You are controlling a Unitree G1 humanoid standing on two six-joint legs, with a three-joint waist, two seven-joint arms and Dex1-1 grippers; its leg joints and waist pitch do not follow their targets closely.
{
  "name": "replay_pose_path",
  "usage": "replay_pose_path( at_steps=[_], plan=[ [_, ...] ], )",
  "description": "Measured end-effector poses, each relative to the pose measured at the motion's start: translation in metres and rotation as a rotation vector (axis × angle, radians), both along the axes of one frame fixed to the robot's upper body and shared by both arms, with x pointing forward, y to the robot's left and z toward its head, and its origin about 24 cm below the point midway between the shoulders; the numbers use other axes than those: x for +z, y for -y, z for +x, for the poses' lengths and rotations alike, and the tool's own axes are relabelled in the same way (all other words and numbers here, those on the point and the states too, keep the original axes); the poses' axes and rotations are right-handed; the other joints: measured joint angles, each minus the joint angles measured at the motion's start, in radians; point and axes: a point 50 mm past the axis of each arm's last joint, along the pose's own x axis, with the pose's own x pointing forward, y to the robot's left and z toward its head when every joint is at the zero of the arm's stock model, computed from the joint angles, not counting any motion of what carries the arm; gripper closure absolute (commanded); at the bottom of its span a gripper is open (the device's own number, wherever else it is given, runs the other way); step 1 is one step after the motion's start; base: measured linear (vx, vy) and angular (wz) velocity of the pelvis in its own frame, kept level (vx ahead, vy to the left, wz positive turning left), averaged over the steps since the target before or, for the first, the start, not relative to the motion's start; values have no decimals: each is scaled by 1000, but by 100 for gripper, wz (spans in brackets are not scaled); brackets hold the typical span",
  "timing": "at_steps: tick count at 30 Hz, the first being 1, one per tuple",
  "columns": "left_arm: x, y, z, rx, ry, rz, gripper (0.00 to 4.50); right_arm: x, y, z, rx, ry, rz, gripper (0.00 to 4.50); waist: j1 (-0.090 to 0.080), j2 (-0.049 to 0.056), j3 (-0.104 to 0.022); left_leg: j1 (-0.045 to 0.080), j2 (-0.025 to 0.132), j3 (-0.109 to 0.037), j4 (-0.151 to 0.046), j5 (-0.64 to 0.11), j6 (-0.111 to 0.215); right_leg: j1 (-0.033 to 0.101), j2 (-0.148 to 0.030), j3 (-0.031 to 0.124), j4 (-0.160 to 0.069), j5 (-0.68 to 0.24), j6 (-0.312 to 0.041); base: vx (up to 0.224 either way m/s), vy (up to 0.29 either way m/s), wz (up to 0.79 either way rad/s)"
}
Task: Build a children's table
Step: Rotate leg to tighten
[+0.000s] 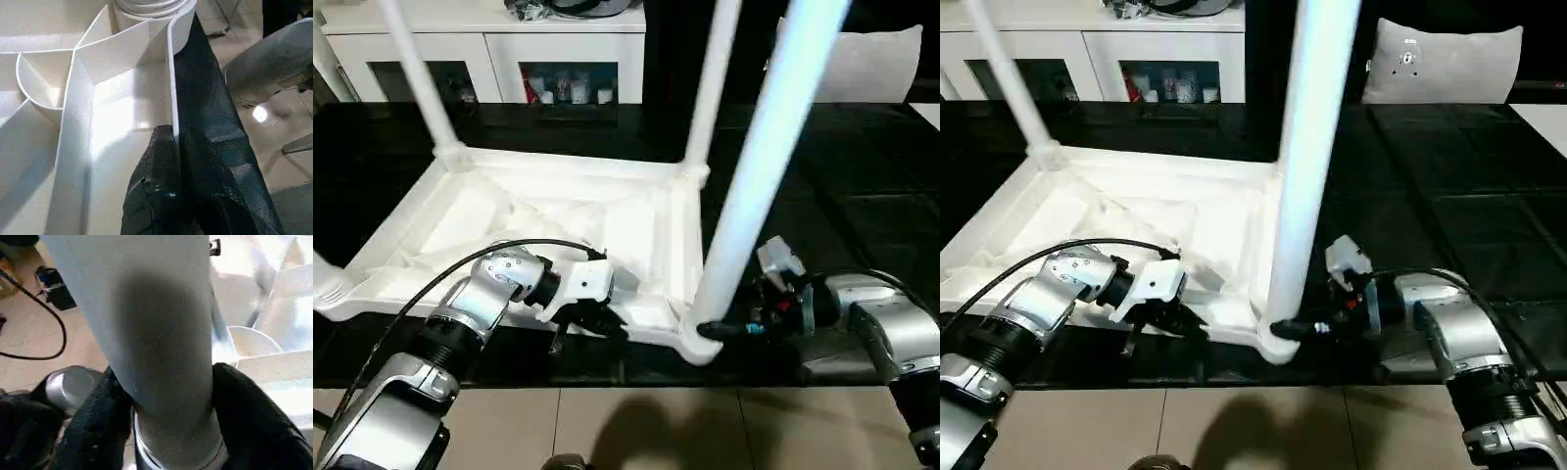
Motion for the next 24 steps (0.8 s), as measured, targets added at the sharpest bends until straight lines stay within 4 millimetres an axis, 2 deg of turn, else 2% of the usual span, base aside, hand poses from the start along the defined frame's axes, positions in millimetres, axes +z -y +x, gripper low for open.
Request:
replay_pose_path(
  at_steps=[7, 12, 15, 17, 20, 23, 24],
  plan=[
    [2, 1, -1, -10, -27, -28, 450, 4, 0, -1, 11, -8, 5, 243, 0, 0, 0, 1, 0, 0, 0, 0, 0, 1, 0, 0, 0, -2, 3, 0, 0, 0],
    [2, -2, 0, 115, -94, -58, 450, 3, -5, 0, -97, -1, 46, 245, -10, -1, 0, 2, 0, 0, 0, 1, -2, 1, 0, 0, 2, -1, 2, 0, 0, 0],
    [-1, -1, 6, 242, -85, -51, 450, -3, -10, 9, -253, 30, 33, 246, -35, -2, 0, 3, 0, 1, -1, 3, -5, 3, 0, 0, 3, 0, 1, 0, 0, 0],
    [-5, 7, 12, 358, -56, -54, 450, -6, -14, 23, -433, 56, 14, 249, -66, -3, 1, 5, 0, 1, -1, 5, -8, 5, 1, 0, 2, 0, 1, 0, 0, 0],
    [-9, 22, 18, 510, -42, -81, 450, -8, -21, 42, -647, 78, -28, 250, -93, -3, 1, 6, 0, 1, -2, 5, -9, 6, 1, 0, 2, 1, 1, 0, 0, 0],
    [-8, 39, 25, 652, -8, -86, 450, -8, -34, 62, -864, 88, -34, 250, -100, -3, 1, 6, 0, 0, -4, 6, -10, 5, 2, 0, 2, 2, 0, 0, 0, 0],
    [-8, 43, 26, 672, -1, -86, 450, -9, -36, 64, -898, 100, -36, 217, -98, -3, 1, 5, 0, 0, -5, 6, -10, 5, 2, 0, 1, 2, 0, 0, 0, 0]
  ],
)
